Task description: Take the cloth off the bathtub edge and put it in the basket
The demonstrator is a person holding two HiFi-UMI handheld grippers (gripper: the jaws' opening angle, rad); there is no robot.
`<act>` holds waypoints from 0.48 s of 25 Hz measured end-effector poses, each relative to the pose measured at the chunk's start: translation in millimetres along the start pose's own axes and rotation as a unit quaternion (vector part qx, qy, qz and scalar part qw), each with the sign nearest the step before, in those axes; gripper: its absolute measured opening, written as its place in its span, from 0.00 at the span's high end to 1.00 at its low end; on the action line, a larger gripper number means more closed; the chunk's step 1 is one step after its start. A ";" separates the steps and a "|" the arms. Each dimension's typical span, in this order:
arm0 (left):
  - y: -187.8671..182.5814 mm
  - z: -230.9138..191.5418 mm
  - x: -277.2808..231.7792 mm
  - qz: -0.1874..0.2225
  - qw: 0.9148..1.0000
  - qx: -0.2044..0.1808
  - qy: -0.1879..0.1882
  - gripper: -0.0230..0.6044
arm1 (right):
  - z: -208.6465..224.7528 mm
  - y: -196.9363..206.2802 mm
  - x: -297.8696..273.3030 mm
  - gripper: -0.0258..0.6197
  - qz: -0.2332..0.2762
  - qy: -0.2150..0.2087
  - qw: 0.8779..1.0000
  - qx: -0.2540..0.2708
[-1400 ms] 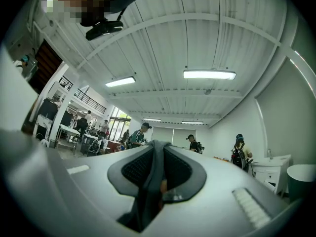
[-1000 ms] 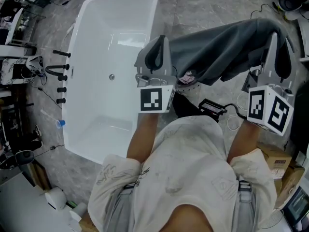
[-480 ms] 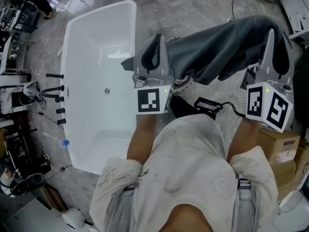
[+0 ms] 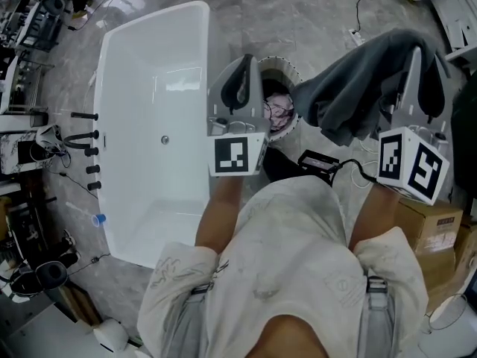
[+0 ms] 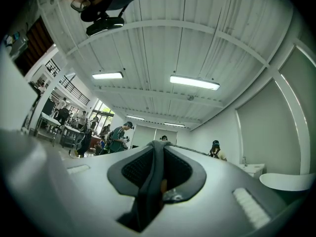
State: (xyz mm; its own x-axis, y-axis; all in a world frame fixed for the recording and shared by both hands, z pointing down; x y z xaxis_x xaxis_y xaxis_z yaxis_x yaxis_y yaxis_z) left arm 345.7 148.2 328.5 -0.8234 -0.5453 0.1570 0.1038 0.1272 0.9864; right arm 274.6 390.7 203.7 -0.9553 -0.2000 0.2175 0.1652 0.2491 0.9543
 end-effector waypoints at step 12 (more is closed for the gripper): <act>-9.4 -11.6 13.2 0.014 1.000 -0.009 -0.024 0.97 | -28.3 -8.6 -7.3 0.86 0.016 -0.046 0.999 -0.019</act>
State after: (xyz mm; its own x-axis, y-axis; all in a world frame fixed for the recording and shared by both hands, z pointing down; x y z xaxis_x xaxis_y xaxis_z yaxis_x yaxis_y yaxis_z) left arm 340.3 130.2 321.9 -0.8461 -0.5012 0.1815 0.1364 0.1257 0.9827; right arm 287.1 363.2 199.7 -0.9677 -0.1035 0.2298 0.2035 0.2171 0.9547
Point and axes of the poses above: the fingertips, and each gripper's own axes: x backward along the fingers, z to its right, y out of its underside, the point moved 1 cm from there along x, backward along the fingers, and after that the axes turned 3 degrees about x, right-handed, at the moved point
